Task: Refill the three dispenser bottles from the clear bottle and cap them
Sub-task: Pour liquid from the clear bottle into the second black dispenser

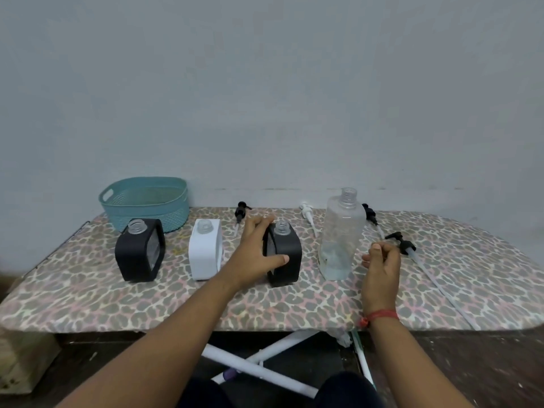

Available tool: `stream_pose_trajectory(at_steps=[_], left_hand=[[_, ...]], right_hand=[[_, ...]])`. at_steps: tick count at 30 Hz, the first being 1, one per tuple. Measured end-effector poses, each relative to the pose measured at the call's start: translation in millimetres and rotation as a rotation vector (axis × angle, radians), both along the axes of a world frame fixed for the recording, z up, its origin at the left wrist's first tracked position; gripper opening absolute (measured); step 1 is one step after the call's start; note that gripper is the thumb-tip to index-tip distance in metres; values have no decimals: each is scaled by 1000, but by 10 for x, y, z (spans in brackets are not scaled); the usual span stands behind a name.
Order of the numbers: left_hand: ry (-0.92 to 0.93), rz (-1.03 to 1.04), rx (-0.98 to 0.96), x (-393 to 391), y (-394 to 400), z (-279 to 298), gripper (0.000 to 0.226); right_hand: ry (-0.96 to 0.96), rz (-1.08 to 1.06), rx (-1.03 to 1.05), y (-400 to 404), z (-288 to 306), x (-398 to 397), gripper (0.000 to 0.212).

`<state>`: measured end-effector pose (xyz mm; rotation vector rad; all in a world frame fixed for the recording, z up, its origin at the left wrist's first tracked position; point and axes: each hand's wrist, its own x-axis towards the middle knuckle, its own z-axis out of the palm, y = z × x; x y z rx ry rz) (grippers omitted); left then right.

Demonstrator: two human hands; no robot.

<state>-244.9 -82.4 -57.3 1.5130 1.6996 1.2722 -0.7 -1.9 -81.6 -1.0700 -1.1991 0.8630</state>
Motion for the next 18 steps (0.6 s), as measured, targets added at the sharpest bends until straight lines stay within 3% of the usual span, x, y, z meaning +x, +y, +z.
stream_pose_trajectory(at_steps=[4,14,18], left_hand=[[-142,-40,-3,3,-79,-13,90],[-216,-101,26,57,-170,-52,78],[-200,-89,11,82,-214,-84,84]], right_hand=[[-2,3,2,24,-17,-2,13],[-42,42,-1,69,-84,-1,16],[-54,49,-9,67,-84,1,16]])
